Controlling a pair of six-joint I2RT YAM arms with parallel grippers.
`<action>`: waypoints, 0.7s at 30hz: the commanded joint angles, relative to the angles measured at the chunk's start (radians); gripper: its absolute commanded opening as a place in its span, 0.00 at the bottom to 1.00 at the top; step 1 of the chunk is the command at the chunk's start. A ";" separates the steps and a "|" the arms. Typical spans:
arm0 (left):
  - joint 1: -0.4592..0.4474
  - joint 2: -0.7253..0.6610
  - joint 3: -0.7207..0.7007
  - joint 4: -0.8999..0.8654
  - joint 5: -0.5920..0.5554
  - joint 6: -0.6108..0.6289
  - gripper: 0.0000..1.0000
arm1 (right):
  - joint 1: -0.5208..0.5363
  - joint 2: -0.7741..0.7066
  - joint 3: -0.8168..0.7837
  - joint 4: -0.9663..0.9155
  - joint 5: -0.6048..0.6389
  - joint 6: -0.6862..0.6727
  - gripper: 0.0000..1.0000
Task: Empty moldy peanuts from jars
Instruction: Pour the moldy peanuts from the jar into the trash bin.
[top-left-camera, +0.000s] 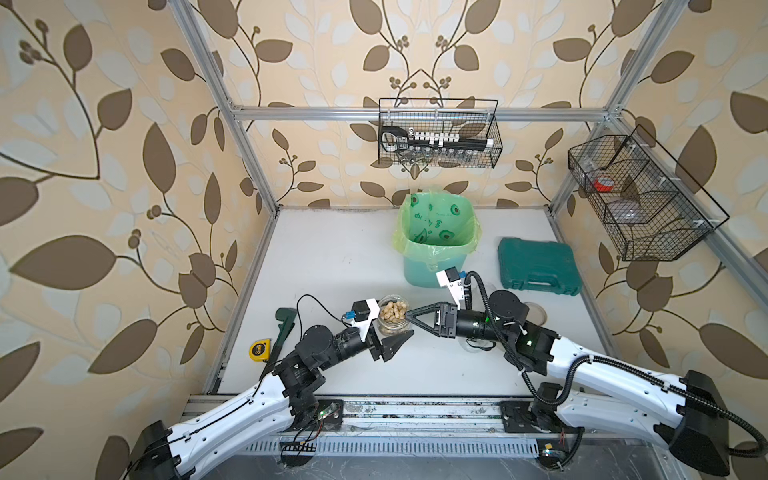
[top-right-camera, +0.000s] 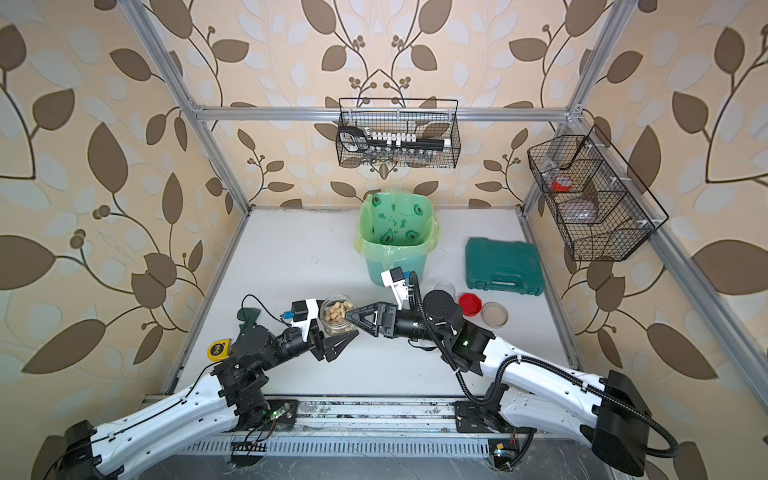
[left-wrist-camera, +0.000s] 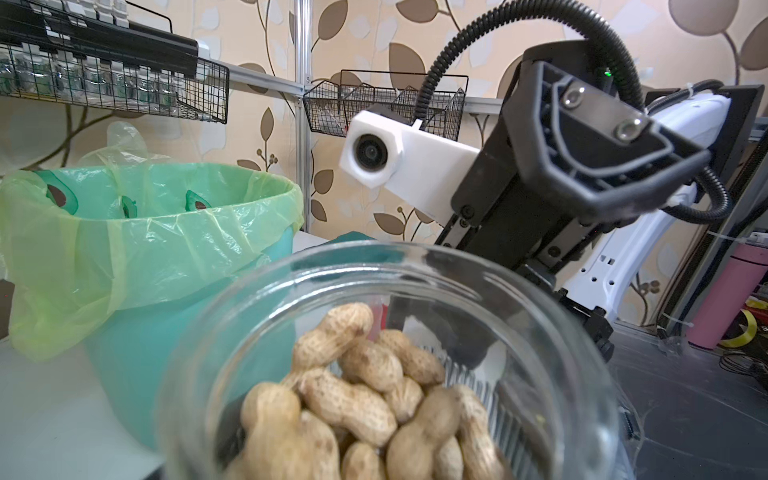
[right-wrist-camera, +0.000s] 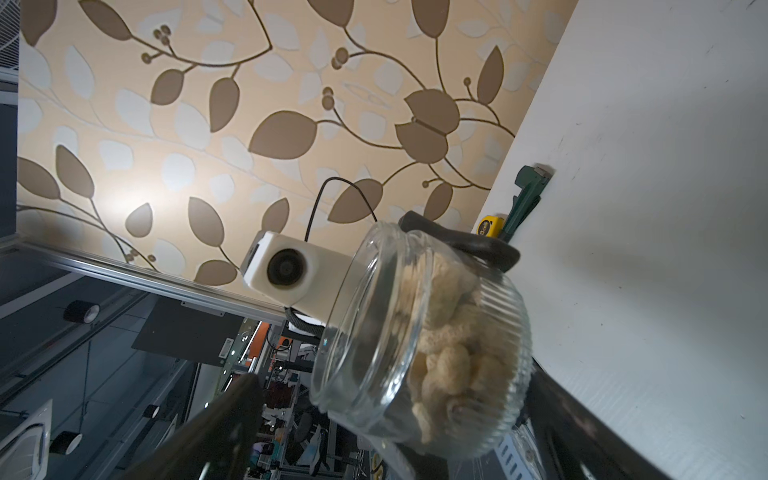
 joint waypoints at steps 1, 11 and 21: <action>-0.005 -0.013 0.038 0.105 0.012 0.001 0.00 | -0.001 0.022 0.007 0.086 -0.022 0.036 0.99; -0.005 -0.016 0.042 0.095 0.021 -0.003 0.00 | -0.001 0.089 0.014 0.157 -0.033 0.065 0.93; -0.005 0.024 0.047 0.093 0.021 0.008 0.00 | -0.006 0.121 0.027 0.160 -0.031 0.078 0.83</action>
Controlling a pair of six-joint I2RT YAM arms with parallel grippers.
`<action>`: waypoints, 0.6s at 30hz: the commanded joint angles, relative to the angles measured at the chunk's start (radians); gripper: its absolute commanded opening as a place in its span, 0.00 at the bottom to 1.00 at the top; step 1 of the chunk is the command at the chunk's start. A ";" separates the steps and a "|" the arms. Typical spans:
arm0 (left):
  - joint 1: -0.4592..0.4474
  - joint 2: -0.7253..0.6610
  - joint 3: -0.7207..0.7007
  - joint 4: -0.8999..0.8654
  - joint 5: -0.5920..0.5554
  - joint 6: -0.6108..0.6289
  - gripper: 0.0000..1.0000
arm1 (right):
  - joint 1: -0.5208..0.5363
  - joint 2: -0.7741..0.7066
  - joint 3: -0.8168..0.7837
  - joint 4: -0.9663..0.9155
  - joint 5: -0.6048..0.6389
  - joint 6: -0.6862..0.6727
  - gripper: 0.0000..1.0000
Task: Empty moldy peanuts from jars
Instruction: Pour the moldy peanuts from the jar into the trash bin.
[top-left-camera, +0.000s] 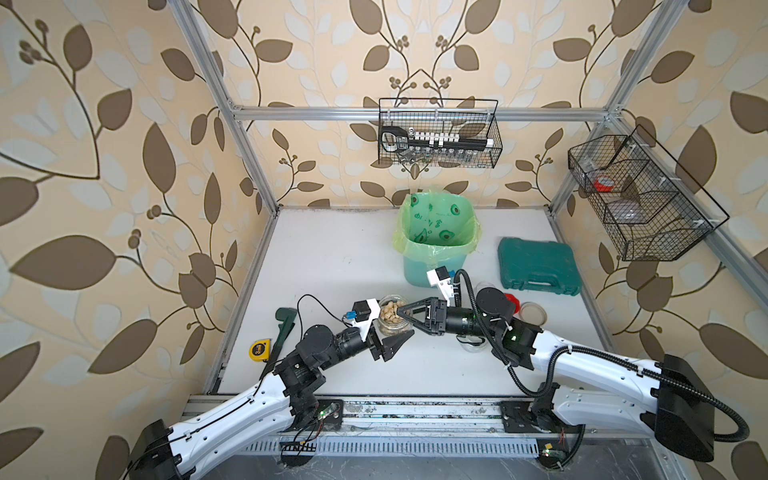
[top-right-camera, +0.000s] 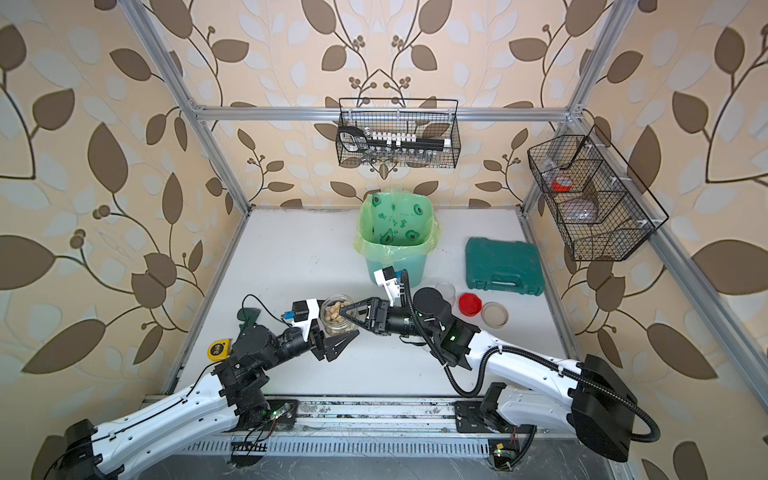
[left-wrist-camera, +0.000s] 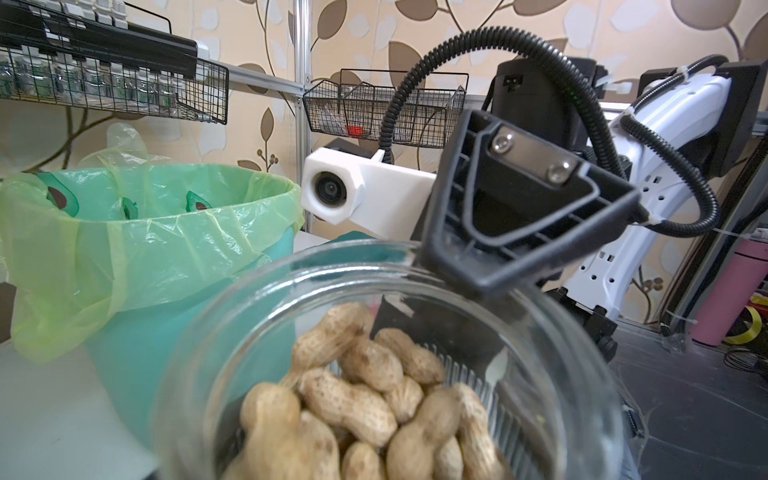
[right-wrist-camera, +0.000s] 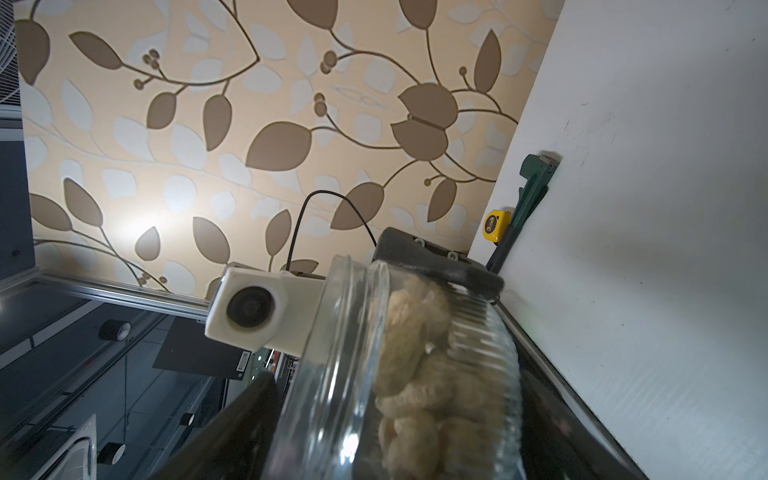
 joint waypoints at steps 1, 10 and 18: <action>-0.005 0.013 0.047 0.083 0.021 -0.007 0.00 | 0.002 0.014 0.027 0.044 -0.011 -0.011 0.81; -0.005 0.027 0.056 0.060 0.012 0.010 0.00 | -0.007 0.030 0.071 -0.010 -0.022 -0.017 0.82; -0.005 0.032 0.063 0.033 -0.004 0.019 0.00 | -0.005 0.068 0.081 -0.014 -0.047 -0.013 0.75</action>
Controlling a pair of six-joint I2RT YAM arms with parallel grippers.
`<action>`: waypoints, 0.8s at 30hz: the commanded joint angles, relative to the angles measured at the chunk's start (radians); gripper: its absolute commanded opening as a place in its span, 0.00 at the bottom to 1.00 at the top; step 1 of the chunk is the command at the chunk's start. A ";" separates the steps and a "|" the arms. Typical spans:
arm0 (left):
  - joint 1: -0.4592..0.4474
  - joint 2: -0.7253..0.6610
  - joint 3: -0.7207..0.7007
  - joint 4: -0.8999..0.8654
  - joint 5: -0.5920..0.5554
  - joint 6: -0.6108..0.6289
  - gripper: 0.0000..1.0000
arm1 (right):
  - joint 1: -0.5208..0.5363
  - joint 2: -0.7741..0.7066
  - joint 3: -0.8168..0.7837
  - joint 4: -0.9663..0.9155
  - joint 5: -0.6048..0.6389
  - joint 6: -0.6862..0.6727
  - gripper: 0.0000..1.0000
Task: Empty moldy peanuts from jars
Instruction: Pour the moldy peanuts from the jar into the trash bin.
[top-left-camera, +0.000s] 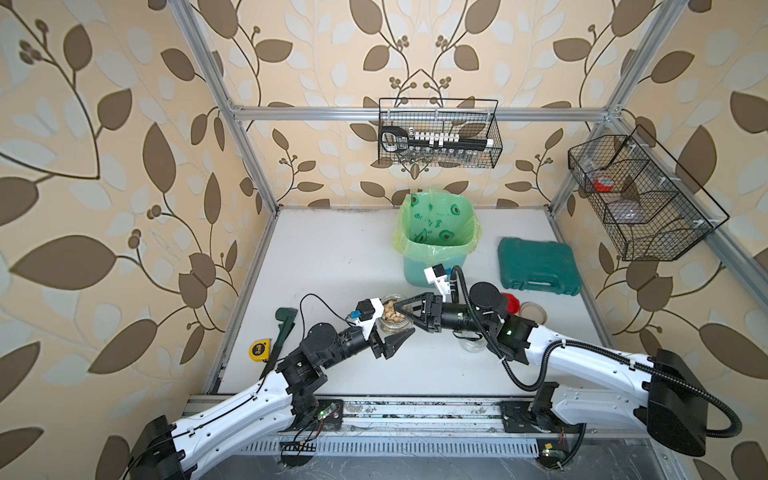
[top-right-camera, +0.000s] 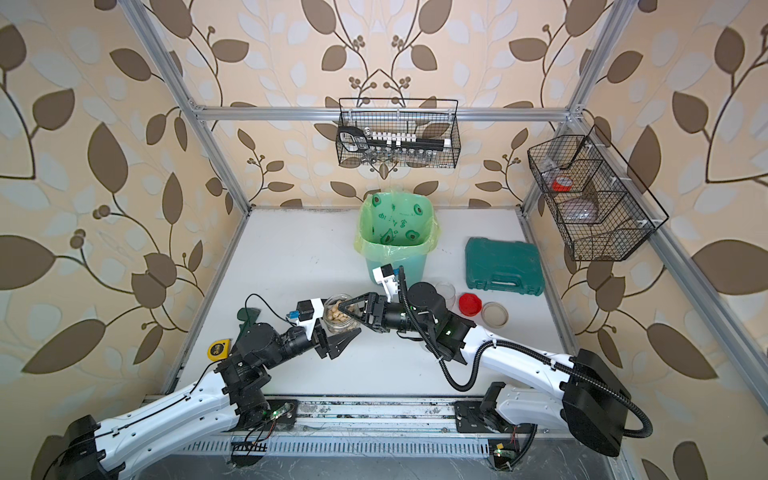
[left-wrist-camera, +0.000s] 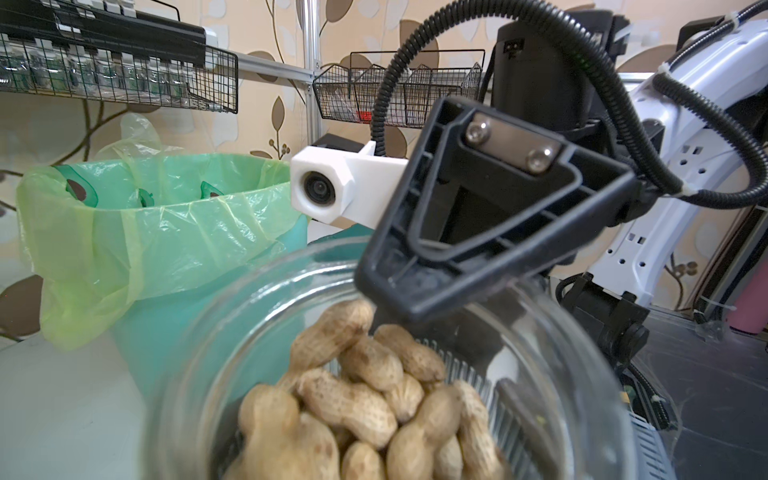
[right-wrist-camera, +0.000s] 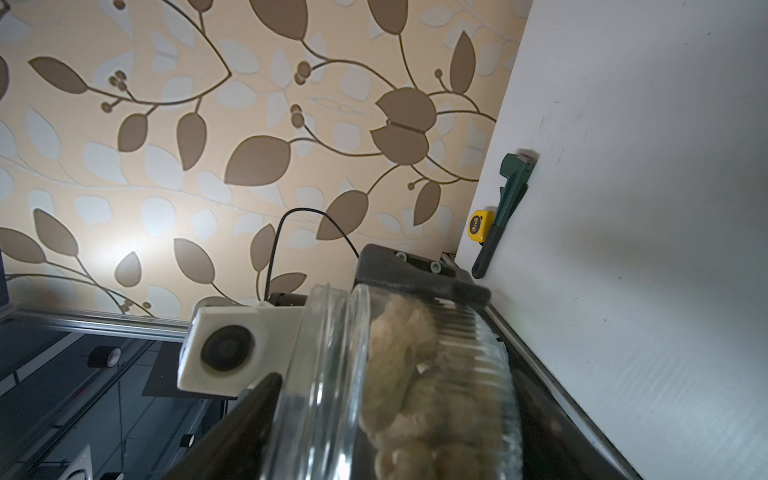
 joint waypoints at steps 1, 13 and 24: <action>-0.007 0.003 0.061 0.046 0.023 -0.029 0.00 | 0.015 0.015 0.038 0.033 -0.042 -0.039 0.69; -0.007 0.013 0.085 -0.011 0.004 -0.026 0.56 | 0.010 -0.004 0.049 -0.043 -0.031 -0.069 0.00; -0.007 0.034 0.109 -0.042 0.023 -0.032 0.99 | -0.029 -0.070 0.027 -0.094 0.020 -0.094 0.00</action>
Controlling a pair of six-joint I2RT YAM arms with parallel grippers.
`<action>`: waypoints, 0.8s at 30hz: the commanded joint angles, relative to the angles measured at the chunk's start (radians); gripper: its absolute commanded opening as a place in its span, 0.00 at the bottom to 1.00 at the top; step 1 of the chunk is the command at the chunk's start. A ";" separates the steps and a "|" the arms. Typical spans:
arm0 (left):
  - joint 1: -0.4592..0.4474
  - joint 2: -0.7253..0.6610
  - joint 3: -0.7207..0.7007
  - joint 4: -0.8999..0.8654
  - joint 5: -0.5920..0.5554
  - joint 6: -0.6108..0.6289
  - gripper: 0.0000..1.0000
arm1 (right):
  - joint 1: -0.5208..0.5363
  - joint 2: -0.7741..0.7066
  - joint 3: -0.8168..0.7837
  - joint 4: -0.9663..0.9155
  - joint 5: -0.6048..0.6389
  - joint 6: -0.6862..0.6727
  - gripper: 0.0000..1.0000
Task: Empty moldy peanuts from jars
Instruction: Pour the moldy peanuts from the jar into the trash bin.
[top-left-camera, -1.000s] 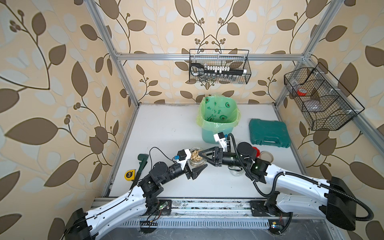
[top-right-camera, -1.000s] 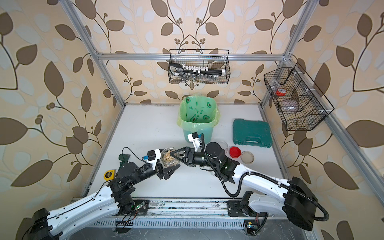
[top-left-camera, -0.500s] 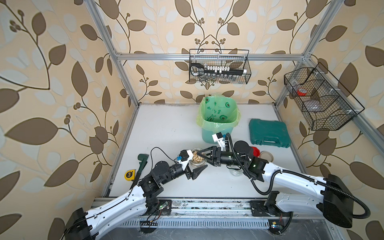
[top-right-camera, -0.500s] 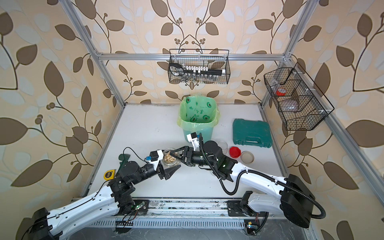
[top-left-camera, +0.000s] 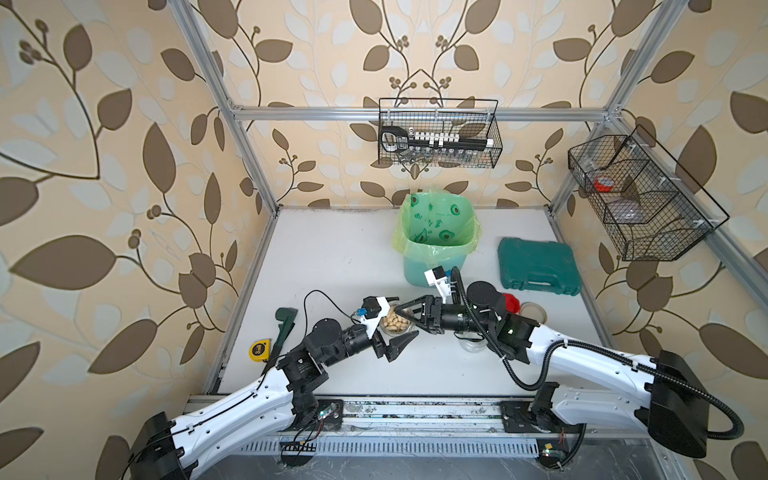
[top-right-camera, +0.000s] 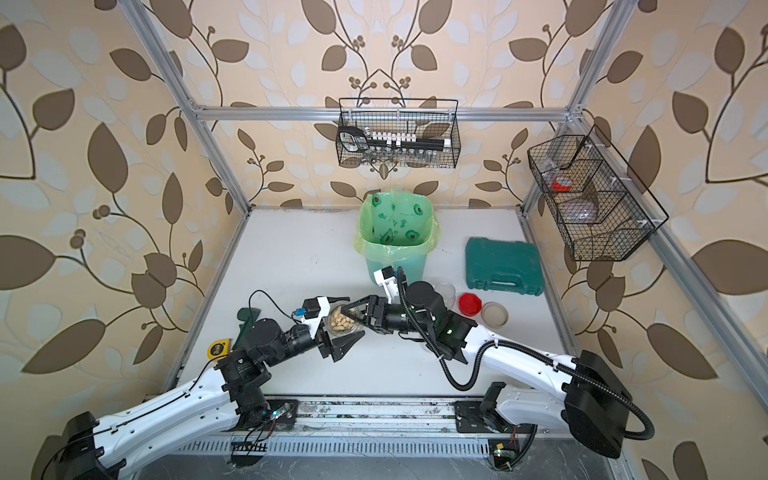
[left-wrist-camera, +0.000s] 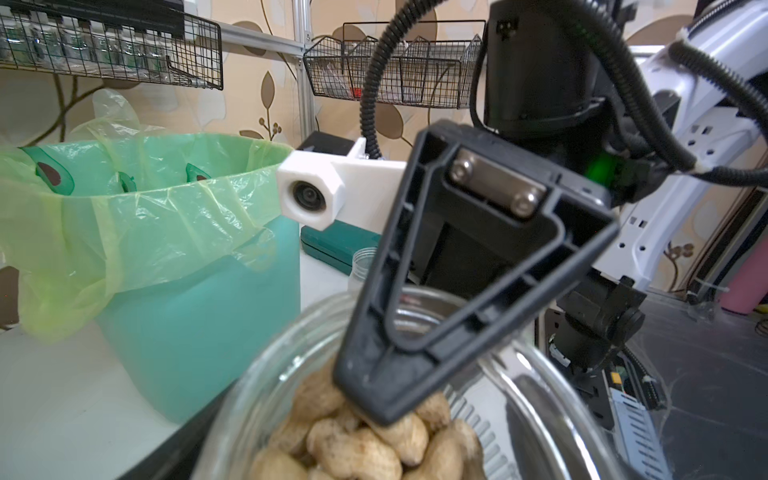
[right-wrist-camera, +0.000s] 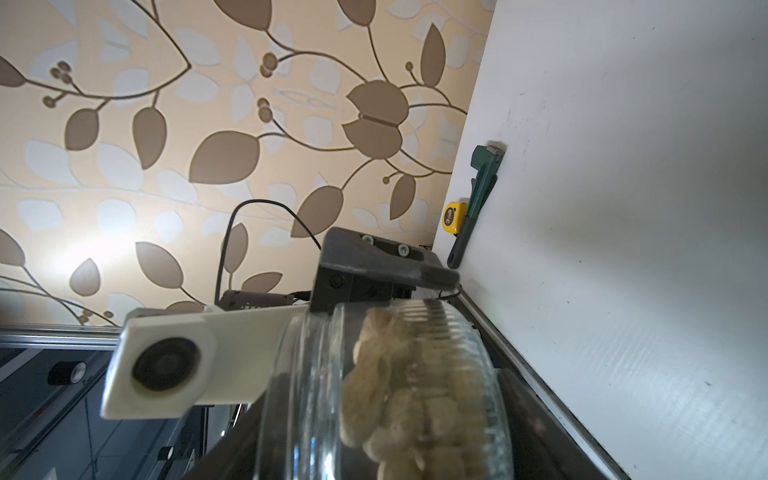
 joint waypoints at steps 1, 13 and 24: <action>-0.004 0.003 0.045 0.037 0.017 -0.025 0.99 | -0.020 -0.053 0.011 0.022 0.019 -0.039 0.00; -0.006 -0.029 0.045 0.026 0.052 -0.035 0.99 | -0.148 -0.160 -0.018 -0.093 0.059 -0.101 0.00; -0.005 -0.042 0.056 -0.029 0.047 -0.032 0.99 | -0.323 -0.314 0.048 -0.343 0.060 -0.223 0.00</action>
